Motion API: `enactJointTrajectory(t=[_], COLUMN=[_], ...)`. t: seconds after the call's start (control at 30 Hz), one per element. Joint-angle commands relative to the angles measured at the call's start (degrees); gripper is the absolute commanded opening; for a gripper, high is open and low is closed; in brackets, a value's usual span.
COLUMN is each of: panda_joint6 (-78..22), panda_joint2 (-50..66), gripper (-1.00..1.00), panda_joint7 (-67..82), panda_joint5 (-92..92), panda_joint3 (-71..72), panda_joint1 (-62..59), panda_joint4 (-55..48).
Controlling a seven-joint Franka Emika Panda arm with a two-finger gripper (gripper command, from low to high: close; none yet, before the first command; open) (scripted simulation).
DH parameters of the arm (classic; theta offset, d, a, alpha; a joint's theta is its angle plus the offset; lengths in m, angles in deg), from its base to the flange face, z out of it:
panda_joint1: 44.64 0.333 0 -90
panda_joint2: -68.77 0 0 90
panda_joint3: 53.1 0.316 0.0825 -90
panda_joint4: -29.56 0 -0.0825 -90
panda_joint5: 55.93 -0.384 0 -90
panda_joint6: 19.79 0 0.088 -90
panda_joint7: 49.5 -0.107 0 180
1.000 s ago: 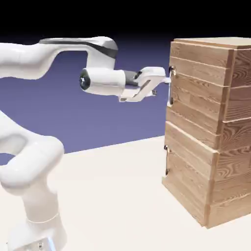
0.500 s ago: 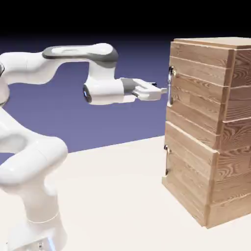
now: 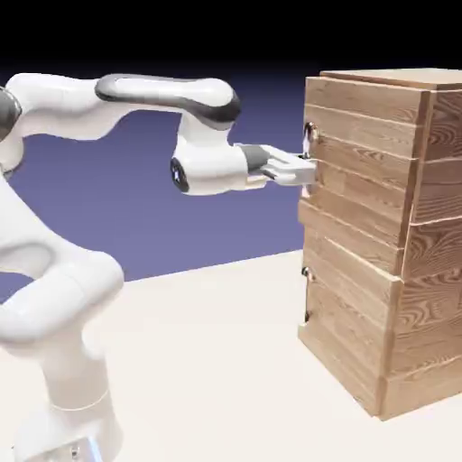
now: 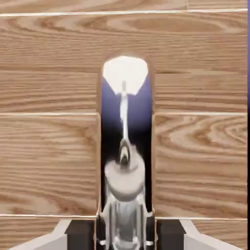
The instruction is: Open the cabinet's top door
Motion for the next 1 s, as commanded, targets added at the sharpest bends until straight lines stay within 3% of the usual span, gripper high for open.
enactJointTrajectory(t=[0.0, 0.43, 0.97], panda_joint6=[-0.56, -14.23, -41.03], panda_joint2=[0.28, -7.26, -13.20], gripper=[-1.00, -1.00, -1.00], panda_joint7=[0.16, -15.44, -27.25], panda_joint5=[1.06, 32.97, 72.85], panda_joint3=[-1.90, -26.33, -54.20], panda_joint1=[2.09, 22.11, 23.57], panda_joint4=[0.92, 16.65, 23.56])
